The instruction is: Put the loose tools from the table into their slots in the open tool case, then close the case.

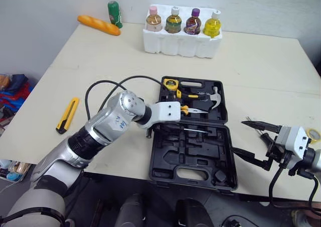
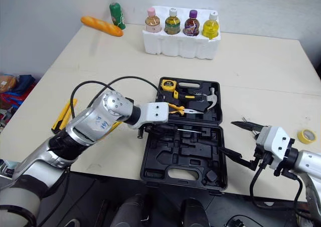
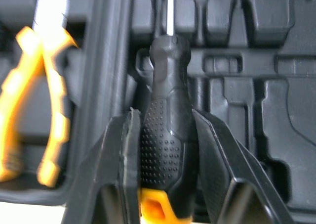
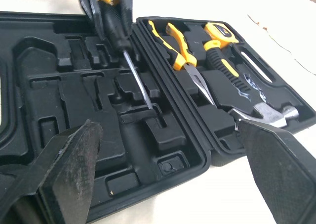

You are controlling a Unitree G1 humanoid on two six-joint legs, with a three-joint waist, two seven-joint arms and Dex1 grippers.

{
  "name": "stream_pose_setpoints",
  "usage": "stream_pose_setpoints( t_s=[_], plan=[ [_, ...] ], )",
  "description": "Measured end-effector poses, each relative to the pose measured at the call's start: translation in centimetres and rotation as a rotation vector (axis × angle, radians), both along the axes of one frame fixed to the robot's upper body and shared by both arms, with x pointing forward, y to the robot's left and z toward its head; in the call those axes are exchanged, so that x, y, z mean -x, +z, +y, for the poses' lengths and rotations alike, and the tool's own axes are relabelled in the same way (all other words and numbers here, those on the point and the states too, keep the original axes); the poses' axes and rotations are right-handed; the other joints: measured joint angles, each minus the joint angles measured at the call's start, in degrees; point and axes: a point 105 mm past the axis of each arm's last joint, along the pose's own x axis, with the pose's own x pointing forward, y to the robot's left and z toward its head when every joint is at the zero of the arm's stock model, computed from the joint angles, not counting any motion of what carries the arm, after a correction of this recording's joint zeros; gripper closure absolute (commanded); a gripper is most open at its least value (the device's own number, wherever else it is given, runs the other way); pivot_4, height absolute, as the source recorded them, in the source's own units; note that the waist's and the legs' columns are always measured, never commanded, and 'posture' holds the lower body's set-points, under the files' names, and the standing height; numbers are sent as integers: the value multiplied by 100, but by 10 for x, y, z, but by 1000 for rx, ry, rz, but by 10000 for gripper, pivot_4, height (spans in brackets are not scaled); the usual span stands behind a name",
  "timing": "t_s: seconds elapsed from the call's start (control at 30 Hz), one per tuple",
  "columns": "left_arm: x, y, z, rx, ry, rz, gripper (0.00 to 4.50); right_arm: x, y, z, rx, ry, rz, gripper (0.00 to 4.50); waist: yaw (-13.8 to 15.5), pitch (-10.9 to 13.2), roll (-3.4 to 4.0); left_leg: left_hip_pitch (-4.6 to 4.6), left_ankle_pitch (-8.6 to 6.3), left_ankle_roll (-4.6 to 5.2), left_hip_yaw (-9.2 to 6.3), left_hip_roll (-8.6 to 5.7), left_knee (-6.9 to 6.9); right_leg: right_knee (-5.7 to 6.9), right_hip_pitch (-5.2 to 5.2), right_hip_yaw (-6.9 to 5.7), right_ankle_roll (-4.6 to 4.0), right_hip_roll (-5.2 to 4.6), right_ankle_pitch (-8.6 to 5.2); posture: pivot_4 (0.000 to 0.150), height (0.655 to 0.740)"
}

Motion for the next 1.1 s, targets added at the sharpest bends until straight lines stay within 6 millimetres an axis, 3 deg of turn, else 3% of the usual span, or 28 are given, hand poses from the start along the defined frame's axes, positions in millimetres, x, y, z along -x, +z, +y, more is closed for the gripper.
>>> stream_pose_setpoints(
  t_s=[0.2,0.33,1.1],
  plan=[
    [-12,10,-3,-30,23,-81,33850,6,-2,0,8,-5,9,0,0,0,1,1,-1,1,-2,-2,4,2,3,-3,0,0,0,1500,7400],
    [-10,9,-12,-20,6,-76,33850,7,-4,-1,9,-9,17,0,-2,0,1,1,-2,4,-2,-4,5,2,4,-3,0,-2,0,1500,7400],
    [-10,-1,-18,-60,-25,-44,33850,13,-9,-2,-6,-45,-10,0,1,-2,5,4,-1,4,-8,-6,13,8,12,-6,0,-4,0,1500,7400]
  ],
)
